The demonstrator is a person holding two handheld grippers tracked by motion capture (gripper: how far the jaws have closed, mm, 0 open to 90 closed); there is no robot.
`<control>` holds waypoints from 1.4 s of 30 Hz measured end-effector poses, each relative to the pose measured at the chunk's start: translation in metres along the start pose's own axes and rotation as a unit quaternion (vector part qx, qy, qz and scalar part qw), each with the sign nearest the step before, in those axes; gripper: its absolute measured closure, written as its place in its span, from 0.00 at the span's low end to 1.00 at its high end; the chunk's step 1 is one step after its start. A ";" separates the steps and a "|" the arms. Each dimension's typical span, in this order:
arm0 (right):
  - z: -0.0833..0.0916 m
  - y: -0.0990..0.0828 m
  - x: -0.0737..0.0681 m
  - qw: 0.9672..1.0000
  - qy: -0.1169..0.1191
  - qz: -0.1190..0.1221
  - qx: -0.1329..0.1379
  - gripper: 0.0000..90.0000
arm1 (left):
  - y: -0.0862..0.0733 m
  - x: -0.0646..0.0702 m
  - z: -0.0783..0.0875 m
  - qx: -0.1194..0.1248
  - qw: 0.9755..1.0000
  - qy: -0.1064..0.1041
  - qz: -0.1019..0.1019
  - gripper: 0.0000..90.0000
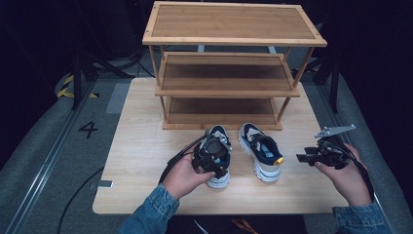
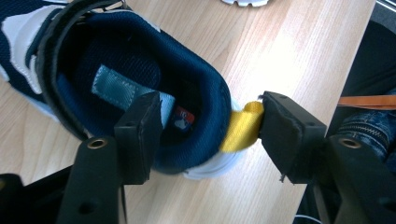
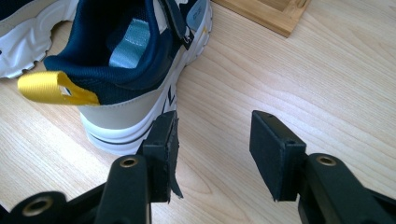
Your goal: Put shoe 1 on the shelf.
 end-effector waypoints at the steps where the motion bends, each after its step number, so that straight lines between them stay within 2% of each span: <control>1: 0.000 0.000 0.000 1.000 0.000 0.000 0.000 0.59 | 0.001 0.000 -0.003 0.001 1.000 -0.002 0.001 0.46; 5: 0.002 -0.007 0.001 1.000 -0.005 -0.004 -0.002 0.58 | 0.000 -0.001 -0.015 -0.020 1.000 -0.017 0.011 0.56; 8: 0.004 -0.008 0.002 1.000 -0.006 -0.006 -0.002 0.58 | -0.001 0.000 -0.020 -0.029 0.999 -0.031 0.019 0.59; 11: 0.007 -0.011 0.003 1.000 -0.010 -0.007 -0.001 0.58 | -0.001 0.002 -0.023 -0.031 0.998 -0.049 0.024 0.68; 14: 0.005 -0.012 0.002 1.000 -0.009 -0.007 -0.004 0.58 | 0.000 0.001 -0.021 -0.030 0.998 -0.053 0.018 0.75; 19: 0.002 -0.012 0.001 1.000 -0.006 -0.007 -0.008 0.58 | 0.005 0.001 -0.017 -0.012 0.999 -0.040 0.007 0.78; 27: 0.001 -0.005 -0.001 1.000 -0.002 -0.003 -0.004 0.58 | 0.006 -0.009 -0.005 -0.010 1.000 -0.013 -0.001 0.78; 31: 0.004 -0.004 0.000 1.000 -0.003 -0.002 0.000 0.58 | 0.015 -0.026 0.004 -0.001 1.000 0.005 -0.005 0.78; 35: 0.004 -0.003 0.000 1.000 -0.003 -0.002 0.001 0.58 | 0.021 -0.040 0.006 -0.002 1.000 0.012 -0.006 0.78; 42: 0.002 -0.006 0.002 1.000 -0.002 -0.004 -0.003 0.59 | 0.032 -0.062 0.005 0.008 1.000 0.009 0.003 0.78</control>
Point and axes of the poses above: each handheld gripper's, and its own axes: z roughly backward along the jaws, y roughly out of its top, x roughly to its right, the point moved 10 cm from there along -z, roughly forward along the jaws, and after that the axes turned 1 degree about -y, right-handed, at the moved point
